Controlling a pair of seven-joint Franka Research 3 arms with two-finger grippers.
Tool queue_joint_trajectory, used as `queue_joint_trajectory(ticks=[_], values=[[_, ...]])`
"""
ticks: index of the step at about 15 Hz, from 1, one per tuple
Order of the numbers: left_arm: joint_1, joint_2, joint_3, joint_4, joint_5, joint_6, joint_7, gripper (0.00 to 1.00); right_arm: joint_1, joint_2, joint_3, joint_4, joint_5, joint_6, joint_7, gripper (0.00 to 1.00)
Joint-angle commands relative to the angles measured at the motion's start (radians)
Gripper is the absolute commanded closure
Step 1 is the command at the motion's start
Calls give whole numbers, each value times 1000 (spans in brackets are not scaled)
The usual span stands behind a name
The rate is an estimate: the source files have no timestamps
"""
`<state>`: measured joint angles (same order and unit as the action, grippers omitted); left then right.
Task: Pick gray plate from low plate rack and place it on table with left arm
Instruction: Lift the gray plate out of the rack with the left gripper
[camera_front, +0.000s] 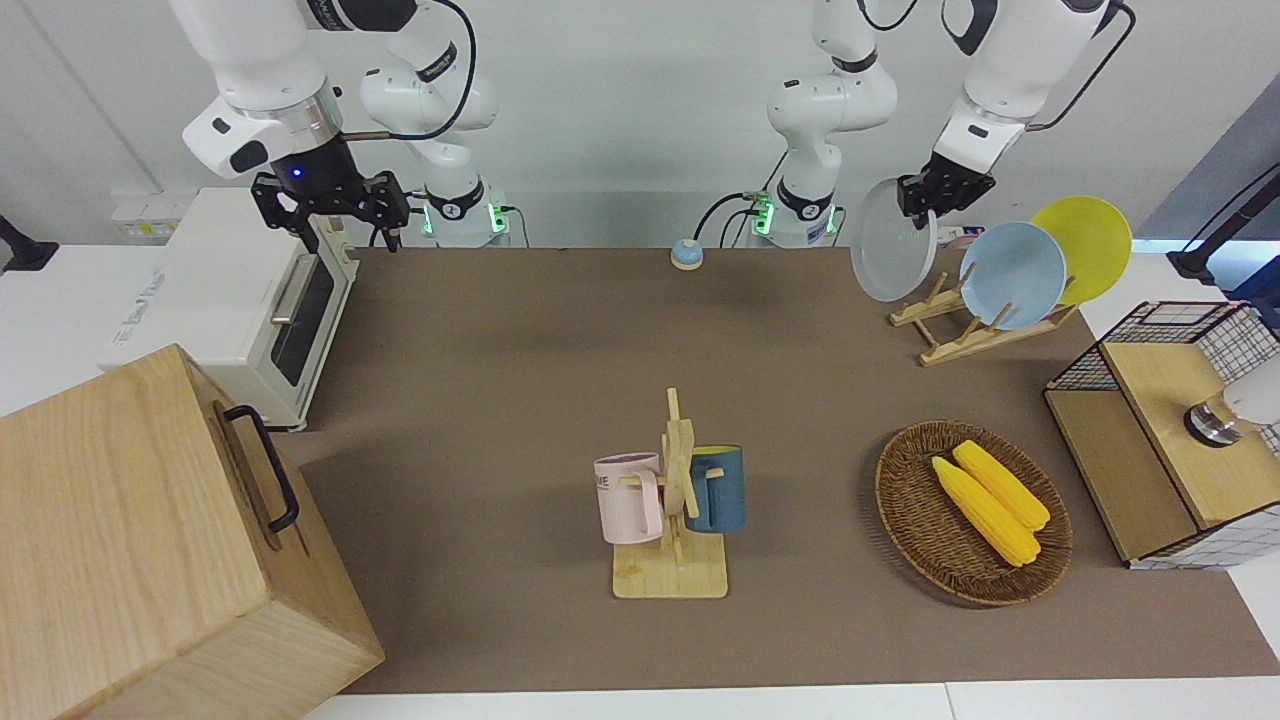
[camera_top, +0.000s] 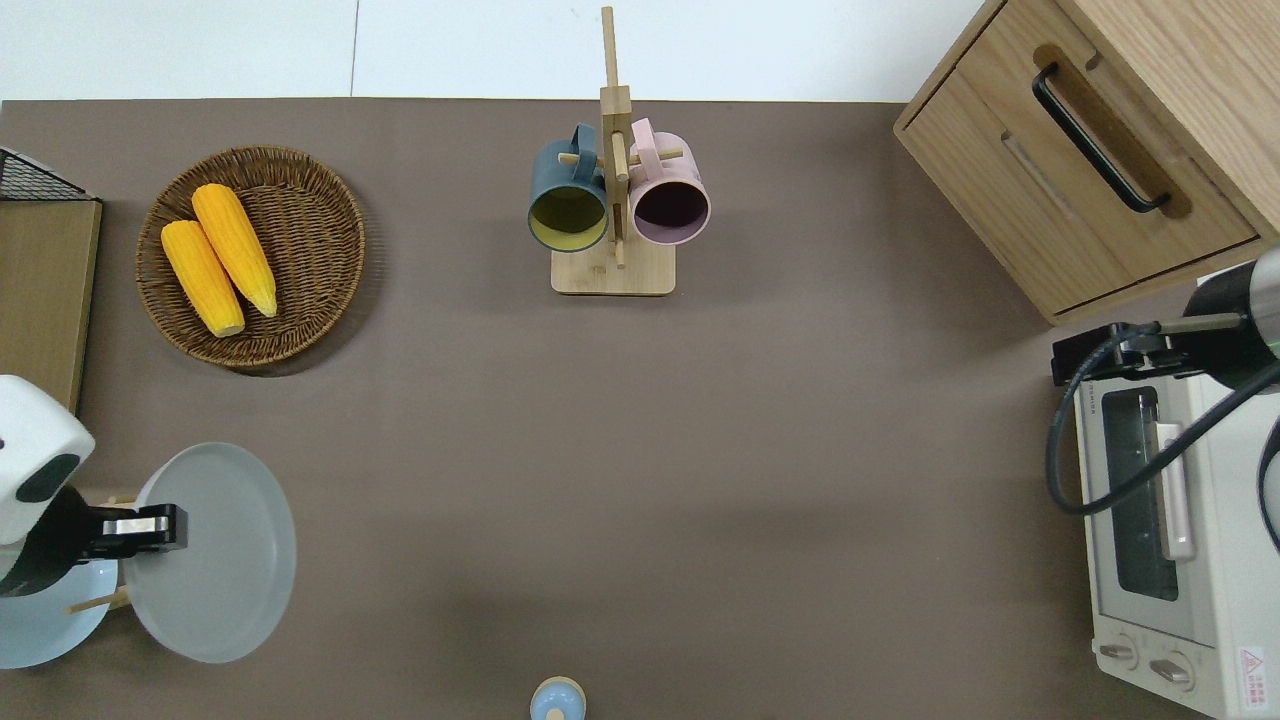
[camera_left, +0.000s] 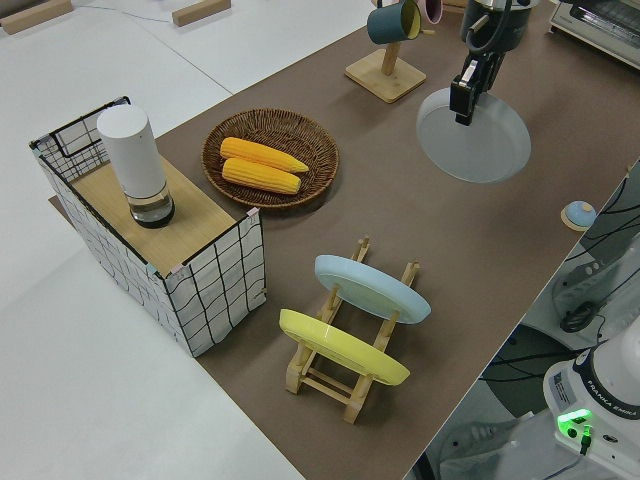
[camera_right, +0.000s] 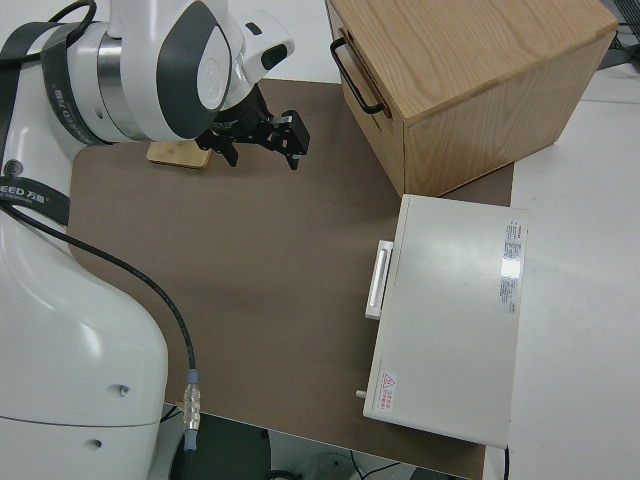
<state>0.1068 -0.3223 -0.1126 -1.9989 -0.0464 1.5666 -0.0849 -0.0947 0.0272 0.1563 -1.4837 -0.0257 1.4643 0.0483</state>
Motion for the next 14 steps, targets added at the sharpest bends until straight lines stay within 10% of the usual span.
queue_joint_trajectory(ticks=[1, 14], values=[[-7, 2, -16, -21, -120, -16, -29, 1000, 7, 0, -6, 6, 3, -1, 4, 17], [10, 31, -1, -282, -432, 210, 184, 1000, 7, 0, -6, 6, 3, -1, 4, 17]])
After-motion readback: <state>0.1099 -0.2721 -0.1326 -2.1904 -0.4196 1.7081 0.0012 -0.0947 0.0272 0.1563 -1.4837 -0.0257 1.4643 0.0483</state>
